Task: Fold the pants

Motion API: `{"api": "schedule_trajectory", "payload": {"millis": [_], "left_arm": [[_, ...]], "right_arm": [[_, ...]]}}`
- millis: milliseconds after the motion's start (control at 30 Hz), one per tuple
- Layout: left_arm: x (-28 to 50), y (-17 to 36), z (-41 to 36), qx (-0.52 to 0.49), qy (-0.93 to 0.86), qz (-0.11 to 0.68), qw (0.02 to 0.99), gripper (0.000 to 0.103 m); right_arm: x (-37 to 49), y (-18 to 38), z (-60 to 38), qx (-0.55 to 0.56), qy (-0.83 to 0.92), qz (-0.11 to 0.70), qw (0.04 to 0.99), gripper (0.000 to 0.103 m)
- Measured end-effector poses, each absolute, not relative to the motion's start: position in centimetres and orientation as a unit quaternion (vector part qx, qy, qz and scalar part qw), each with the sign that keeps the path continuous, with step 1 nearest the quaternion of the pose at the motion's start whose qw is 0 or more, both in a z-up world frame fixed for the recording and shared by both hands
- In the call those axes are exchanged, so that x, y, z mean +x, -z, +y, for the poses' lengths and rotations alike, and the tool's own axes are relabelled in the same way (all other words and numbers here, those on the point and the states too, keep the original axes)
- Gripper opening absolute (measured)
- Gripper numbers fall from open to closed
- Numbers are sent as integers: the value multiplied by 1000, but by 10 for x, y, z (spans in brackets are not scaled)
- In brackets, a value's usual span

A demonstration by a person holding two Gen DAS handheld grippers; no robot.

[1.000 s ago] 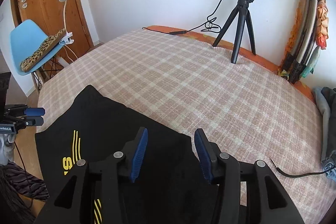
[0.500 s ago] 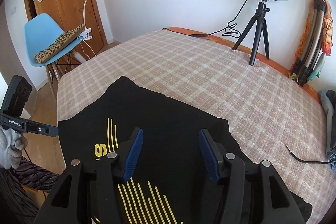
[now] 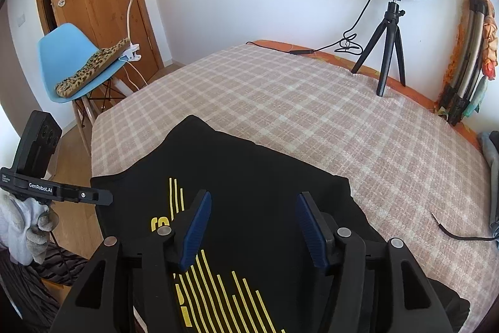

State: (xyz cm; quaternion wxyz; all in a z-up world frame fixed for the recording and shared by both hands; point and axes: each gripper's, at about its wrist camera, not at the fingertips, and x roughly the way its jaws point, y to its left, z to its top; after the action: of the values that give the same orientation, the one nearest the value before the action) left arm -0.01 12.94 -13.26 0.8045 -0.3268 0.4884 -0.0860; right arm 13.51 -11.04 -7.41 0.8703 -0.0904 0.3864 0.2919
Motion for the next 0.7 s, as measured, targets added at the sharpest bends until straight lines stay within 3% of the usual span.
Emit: {"api": "schedule_trajectory", "payload": {"millis": [33,100,200,333,600,700], "left_arm": [[2,132,127,-319,82,485,810,44],[5,133,123,-308,79,486,814,19],[6,131,119,-289,81,478,825,10],[3,120,101,-234,95,458,852,9],[1,113,63,-149,137,448,871,7],[-1,112,57,-140,145,444,873,7]], "right_arm": [[135,73,-107,-90,-295,386,869,61],[134,70,-100,-92,-301,385,868,67],[135,66,-89,-89,-305,388,865,77],[146,68,-79,-54,-316,417,851,82],[182,77,-38,16,-353,477,805,82],[192,86,-16,14,-364,490,792,74]]}}
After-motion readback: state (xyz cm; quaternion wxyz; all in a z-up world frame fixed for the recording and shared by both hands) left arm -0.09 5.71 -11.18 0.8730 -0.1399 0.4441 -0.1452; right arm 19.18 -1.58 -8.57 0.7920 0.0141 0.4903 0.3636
